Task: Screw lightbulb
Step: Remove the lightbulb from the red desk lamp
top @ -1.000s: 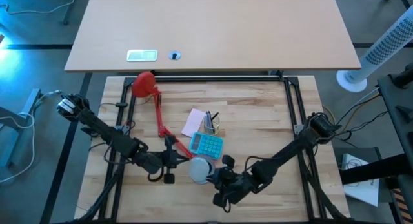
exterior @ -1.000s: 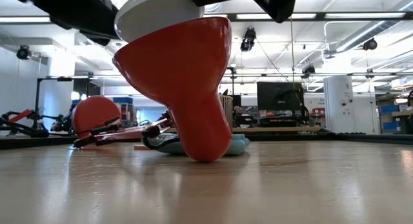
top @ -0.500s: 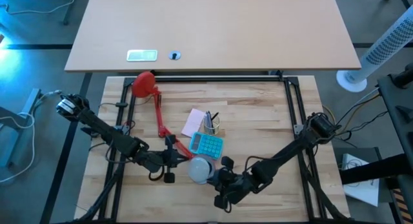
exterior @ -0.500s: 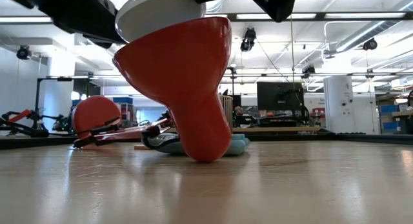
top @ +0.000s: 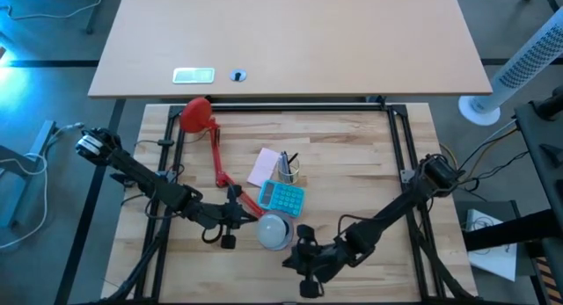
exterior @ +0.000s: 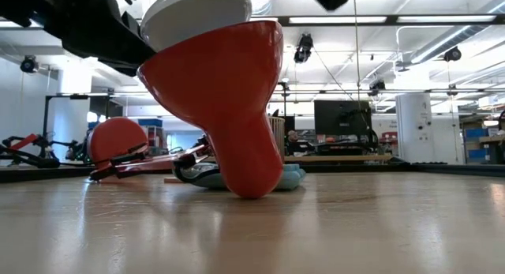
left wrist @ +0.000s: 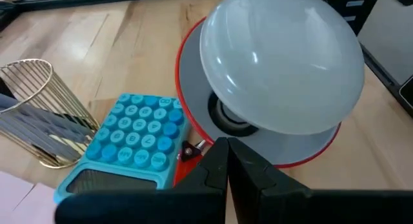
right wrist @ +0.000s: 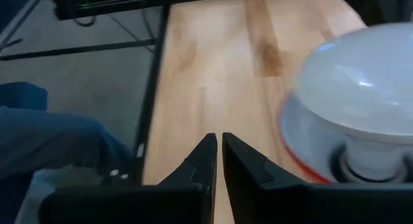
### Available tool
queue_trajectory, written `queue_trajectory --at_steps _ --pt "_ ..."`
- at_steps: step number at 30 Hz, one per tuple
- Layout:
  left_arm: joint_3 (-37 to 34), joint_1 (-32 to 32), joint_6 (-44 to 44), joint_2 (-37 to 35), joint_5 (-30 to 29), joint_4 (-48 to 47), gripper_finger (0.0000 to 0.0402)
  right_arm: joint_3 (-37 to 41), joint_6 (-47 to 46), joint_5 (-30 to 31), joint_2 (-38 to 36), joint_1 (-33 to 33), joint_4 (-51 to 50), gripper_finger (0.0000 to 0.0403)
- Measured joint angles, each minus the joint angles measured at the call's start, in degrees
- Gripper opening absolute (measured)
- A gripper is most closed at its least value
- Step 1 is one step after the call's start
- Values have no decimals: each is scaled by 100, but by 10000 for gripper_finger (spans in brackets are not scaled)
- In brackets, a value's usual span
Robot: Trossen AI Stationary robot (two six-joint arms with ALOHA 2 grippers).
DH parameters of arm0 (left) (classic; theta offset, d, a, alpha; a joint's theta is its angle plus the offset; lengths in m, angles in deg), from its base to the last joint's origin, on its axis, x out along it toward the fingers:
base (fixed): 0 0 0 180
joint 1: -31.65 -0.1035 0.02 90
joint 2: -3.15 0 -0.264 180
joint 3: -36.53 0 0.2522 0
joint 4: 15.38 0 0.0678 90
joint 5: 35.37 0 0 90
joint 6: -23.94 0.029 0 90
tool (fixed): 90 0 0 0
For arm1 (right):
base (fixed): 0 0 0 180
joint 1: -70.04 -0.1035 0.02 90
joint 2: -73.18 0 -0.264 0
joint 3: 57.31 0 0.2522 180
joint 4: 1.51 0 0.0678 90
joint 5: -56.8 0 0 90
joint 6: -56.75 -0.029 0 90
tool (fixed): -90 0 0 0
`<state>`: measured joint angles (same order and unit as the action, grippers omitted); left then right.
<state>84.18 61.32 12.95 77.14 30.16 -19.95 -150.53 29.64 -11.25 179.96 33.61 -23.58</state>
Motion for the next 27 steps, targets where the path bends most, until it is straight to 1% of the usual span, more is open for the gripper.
queue_trajectory --at_steps 7,13,16,20,23,27 --pt "0 -75 98 -34 7 48 0 48 166 95 0 -13 83 18" --pt "0 -306 107 -297 1 -261 0 155 -56 663 109 -19 217 18" --pt "0 -306 133 -378 8 -139 0 157 50 677 254 -23 639 18" --pt "-21 -362 84 -317 121 -99 0 157 447 634 541 -24 1309 18" --pt "-42 -405 -6 -175 143 -115 0 153 465 620 649 36 1283 18" --pt "-24 -404 -7 -7 321 149 0 139 452 675 634 41 1319 18"
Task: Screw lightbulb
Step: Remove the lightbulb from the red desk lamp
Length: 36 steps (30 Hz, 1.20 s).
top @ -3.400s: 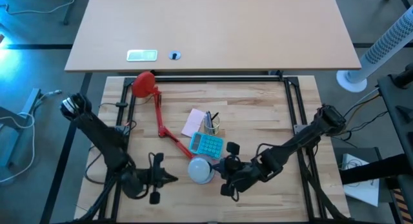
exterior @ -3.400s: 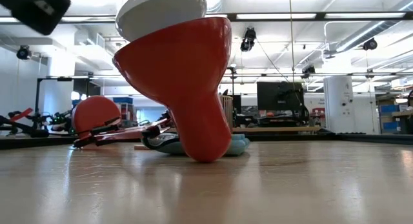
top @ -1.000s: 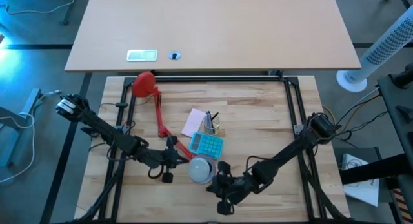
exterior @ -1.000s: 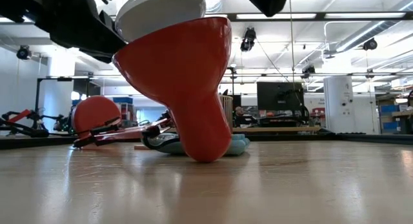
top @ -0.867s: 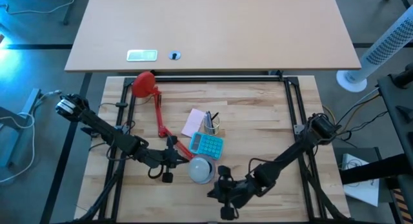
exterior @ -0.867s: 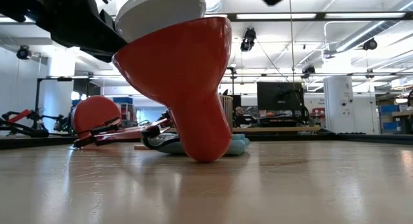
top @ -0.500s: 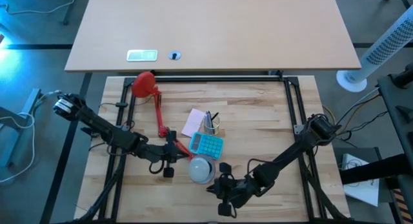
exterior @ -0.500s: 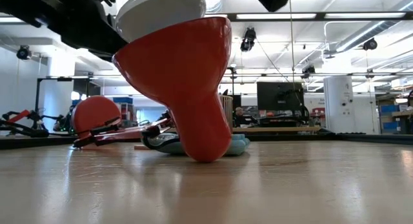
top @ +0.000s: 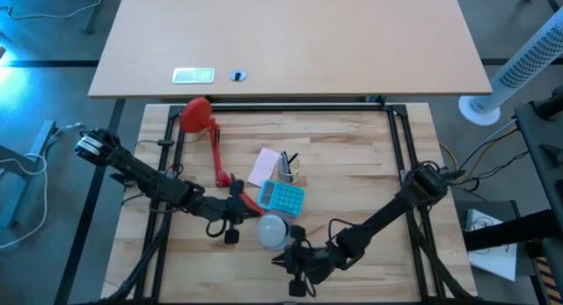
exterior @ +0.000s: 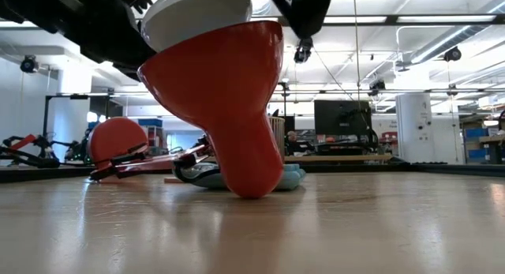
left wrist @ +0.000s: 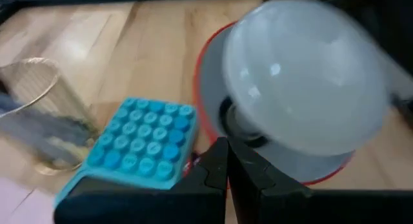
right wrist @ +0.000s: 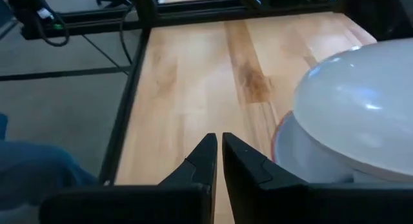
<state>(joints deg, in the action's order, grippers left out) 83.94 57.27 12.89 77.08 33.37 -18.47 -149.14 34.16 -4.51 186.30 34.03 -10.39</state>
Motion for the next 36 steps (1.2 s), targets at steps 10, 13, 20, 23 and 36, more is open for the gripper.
queue_trajectory --at_steps 10,13,20,23,36 --pt "7 4 91 31 131 234 0 -5 264 429 -27 63 -109 18" --pt "7 10 17 31 269 229 0 -5 265 461 -77 84 -344 18" --pt "7 124 -100 31 428 192 0 -8 -29 600 -422 90 -1090 18" --pt "7 223 -183 31 425 154 0 -8 -48 640 -577 90 -1364 18" --pt "9 872 -859 13 364 -161 0 -10 -478 750 -913 121 -2529 18"
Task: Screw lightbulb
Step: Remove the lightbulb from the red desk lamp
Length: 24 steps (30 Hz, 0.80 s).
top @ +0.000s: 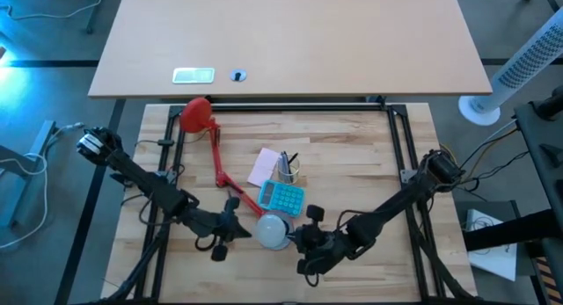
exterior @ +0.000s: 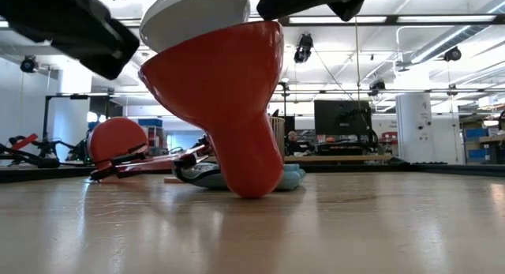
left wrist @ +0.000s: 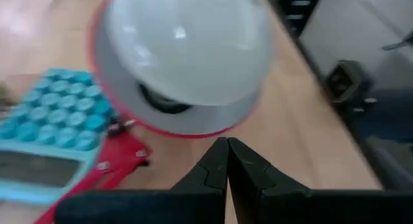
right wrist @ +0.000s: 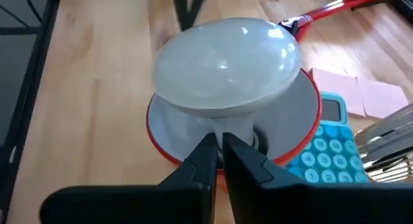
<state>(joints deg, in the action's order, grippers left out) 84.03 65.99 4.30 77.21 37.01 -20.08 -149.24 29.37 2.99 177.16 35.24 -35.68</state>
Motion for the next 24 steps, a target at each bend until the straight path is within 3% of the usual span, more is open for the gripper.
queue_trajectory --at_steps 4,9,15,24 --pt "0 -197 92 -9 -467 -174 0 0 51 -196 21 -17 411 18" --pt "0 -675 405 -31 -534 -178 0 0 232 -503 221 -17 1101 18" --pt "24 -957 568 -55 -123 -90 0 4 222 -479 362 -4 1178 18" --pt "189 -697 363 -57 170 -97 0 4 415 -470 364 33 1117 18"
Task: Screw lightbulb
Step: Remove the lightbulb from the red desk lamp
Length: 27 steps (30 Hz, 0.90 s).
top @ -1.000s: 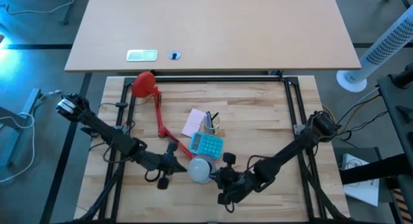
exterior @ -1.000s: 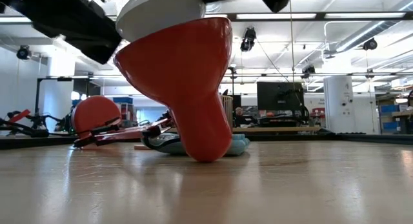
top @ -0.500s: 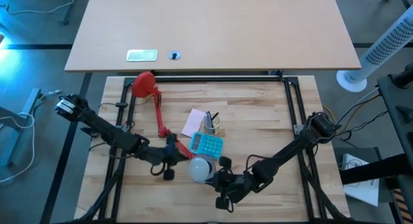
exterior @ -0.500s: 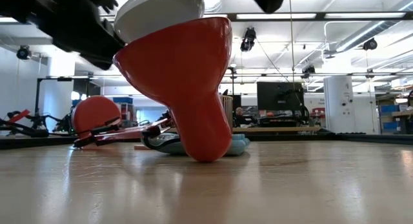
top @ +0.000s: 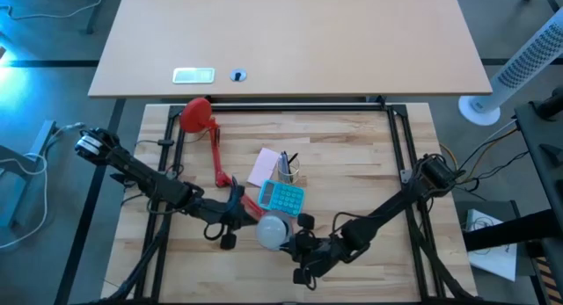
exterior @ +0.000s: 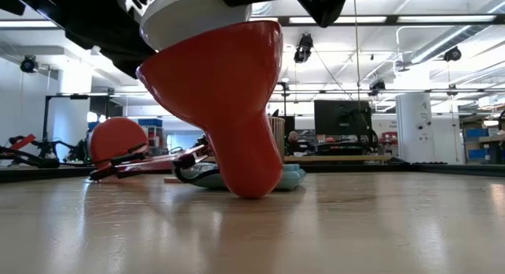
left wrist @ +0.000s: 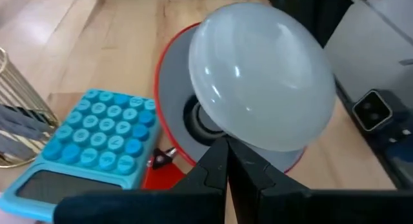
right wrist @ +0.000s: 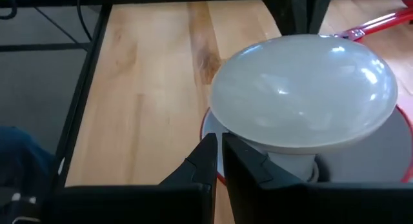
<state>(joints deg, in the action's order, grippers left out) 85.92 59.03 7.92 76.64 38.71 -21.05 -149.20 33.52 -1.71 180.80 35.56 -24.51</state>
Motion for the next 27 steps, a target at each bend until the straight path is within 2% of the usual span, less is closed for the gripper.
queue_trajectory --at_steps 4,13,18,23,27 --pt "9 158 -177 0 4 -15 0 0 33 30 -87 0 -290 18" --pt "12 601 -533 52 24 5 0 0 37 535 -389 74 -897 18" --pt "12 646 -612 -1 -3 -356 0 0 35 458 -418 71 -847 18" --pt "12 462 -504 -181 -593 -864 0 0 -98 146 -369 -18 -603 18" --pt "12 223 -203 -367 -671 -757 0 0 0 99 -186 -55 -36 18"
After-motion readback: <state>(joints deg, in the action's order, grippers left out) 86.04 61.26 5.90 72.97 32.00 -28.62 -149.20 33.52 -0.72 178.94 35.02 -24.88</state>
